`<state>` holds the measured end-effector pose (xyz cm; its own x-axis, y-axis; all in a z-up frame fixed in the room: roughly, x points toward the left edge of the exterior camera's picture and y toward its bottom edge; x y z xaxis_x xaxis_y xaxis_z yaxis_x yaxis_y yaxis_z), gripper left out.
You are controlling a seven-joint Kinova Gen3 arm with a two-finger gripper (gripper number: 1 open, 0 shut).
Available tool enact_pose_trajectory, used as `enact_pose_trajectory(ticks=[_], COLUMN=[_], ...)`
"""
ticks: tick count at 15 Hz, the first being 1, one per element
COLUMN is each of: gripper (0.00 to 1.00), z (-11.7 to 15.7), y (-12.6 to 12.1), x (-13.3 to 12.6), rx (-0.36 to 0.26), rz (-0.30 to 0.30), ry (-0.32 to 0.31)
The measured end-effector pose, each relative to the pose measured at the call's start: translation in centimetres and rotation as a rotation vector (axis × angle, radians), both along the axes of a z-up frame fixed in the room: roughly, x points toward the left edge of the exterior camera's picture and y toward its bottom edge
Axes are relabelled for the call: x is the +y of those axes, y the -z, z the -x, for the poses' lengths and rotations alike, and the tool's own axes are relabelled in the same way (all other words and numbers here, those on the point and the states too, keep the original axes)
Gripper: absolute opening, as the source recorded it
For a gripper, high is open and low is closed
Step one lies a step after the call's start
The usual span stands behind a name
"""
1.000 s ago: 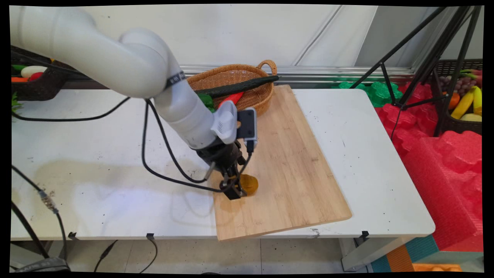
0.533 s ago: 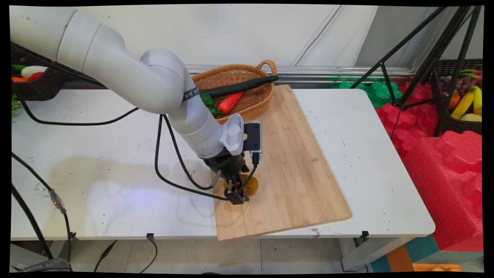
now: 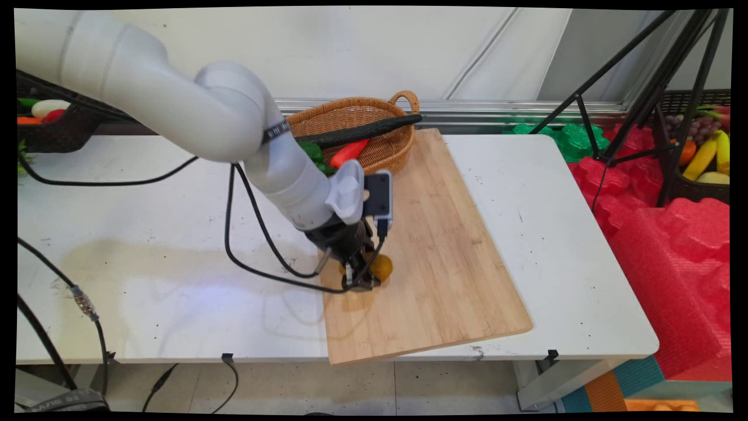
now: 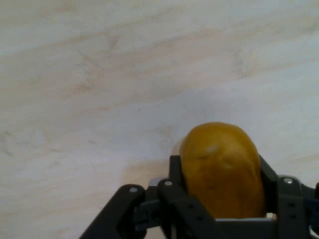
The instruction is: Place the picked object in the vegetable basket
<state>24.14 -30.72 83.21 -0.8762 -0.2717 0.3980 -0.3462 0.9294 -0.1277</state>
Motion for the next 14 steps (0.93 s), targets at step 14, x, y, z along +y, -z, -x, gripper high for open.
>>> enact_pose_trajectory(ticks=[14], gripper=[0.0], z=[-5.9], y=[-16.0], x=[-2.0], rx=[0.235], rz=[0.22], ry=[-0.201])
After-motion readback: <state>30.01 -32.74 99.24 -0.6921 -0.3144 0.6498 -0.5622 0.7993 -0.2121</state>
